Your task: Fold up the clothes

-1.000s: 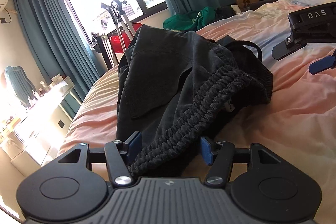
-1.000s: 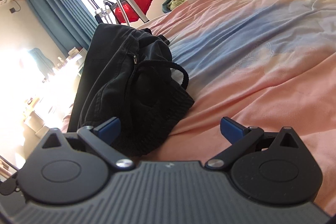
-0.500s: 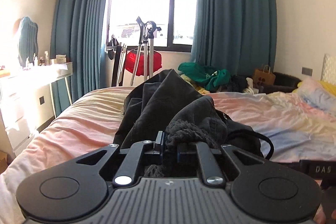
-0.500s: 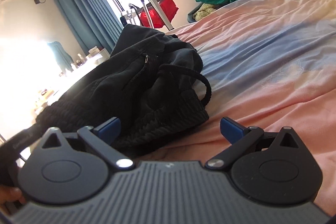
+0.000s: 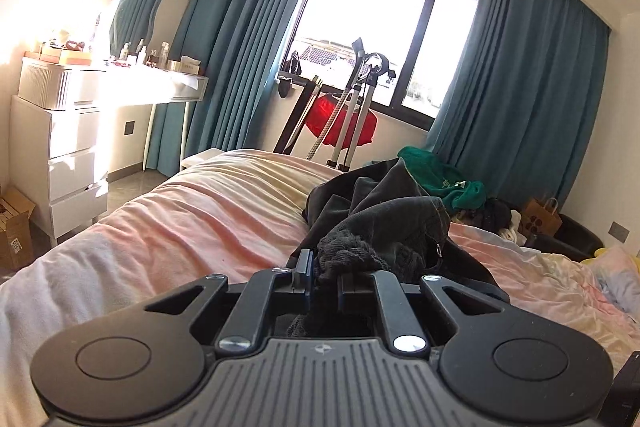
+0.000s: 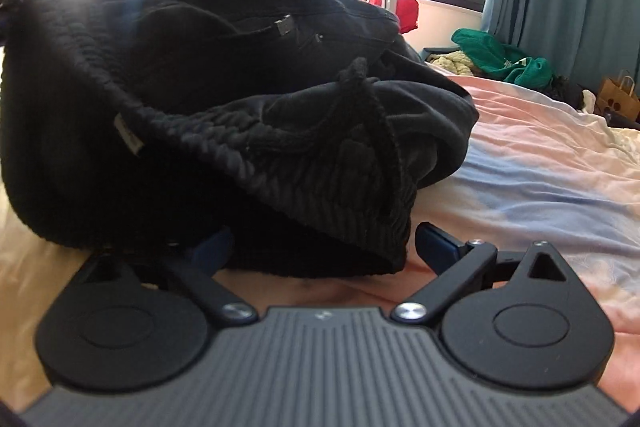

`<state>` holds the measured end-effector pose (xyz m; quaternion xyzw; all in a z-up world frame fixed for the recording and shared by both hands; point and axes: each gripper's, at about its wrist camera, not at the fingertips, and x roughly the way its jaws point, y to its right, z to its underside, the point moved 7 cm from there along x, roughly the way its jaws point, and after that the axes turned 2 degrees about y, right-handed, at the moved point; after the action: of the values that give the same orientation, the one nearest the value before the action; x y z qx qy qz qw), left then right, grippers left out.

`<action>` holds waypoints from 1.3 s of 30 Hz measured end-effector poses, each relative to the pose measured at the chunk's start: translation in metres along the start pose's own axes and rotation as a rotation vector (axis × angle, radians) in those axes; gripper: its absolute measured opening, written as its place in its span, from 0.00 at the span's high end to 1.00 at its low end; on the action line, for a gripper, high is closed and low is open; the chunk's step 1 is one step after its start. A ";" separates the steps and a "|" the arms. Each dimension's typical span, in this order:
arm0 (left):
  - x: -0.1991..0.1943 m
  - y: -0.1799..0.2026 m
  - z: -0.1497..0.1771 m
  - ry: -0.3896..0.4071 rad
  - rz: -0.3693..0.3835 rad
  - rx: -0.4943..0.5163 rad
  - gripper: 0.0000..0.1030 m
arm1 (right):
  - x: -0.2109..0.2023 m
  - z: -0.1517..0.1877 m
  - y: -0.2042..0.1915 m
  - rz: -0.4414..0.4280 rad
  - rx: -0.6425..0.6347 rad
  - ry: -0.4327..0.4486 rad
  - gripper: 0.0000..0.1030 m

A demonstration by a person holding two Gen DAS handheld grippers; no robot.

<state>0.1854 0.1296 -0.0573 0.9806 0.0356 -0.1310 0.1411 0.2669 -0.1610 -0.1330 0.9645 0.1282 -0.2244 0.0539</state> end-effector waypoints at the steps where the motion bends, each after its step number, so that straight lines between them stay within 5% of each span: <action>1: 0.000 0.001 0.002 -0.003 -0.002 0.006 0.88 | 0.002 -0.002 0.006 0.024 0.018 0.011 0.09; 5: 0.007 0.011 0.010 -0.027 0.014 0.036 0.87 | 0.007 -0.006 0.040 0.104 0.146 0.031 0.39; 7: 0.009 0.023 0.016 -0.045 0.051 0.082 0.86 | 0.004 -0.006 0.053 0.106 0.207 0.049 0.70; 8: 0.010 0.030 0.019 -0.050 0.071 0.111 0.85 | 0.001 -0.007 0.060 0.118 0.243 0.057 0.71; 12: 0.011 0.062 0.044 -0.092 0.140 0.266 0.67 | -0.004 0.006 0.094 0.153 0.462 0.026 0.71; 15: 0.013 0.081 0.066 -0.115 0.158 0.383 0.66 | 0.002 0.030 0.112 0.134 0.611 -0.069 0.66; 17: 0.013 0.089 0.077 -0.110 0.160 0.440 0.66 | 0.000 0.038 0.108 0.115 0.591 -0.104 0.66; 20: 0.011 0.092 0.080 -0.098 0.172 0.446 0.66 | -0.013 0.030 0.082 0.099 0.434 -0.155 0.63; 22: 0.009 0.089 0.077 -0.093 0.171 0.421 0.66 | -0.026 0.024 0.060 0.075 0.307 -0.177 0.48; 27: 0.004 0.078 0.068 -0.108 0.179 0.363 0.67 | -0.059 0.010 0.003 0.065 -0.080 -0.082 0.28; 33: -0.006 0.071 0.066 -0.141 0.195 0.347 0.67 | -0.069 -0.003 -0.046 -0.026 -0.272 0.019 0.28; 39: -0.018 0.064 0.061 -0.116 0.174 0.323 0.62 | -0.036 -0.029 -0.049 -0.046 -0.214 0.075 0.29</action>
<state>0.1599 0.0508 -0.0918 0.9808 -0.0789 -0.1785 -0.0056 0.2347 -0.1175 -0.0930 0.9577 0.1756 -0.1745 0.1467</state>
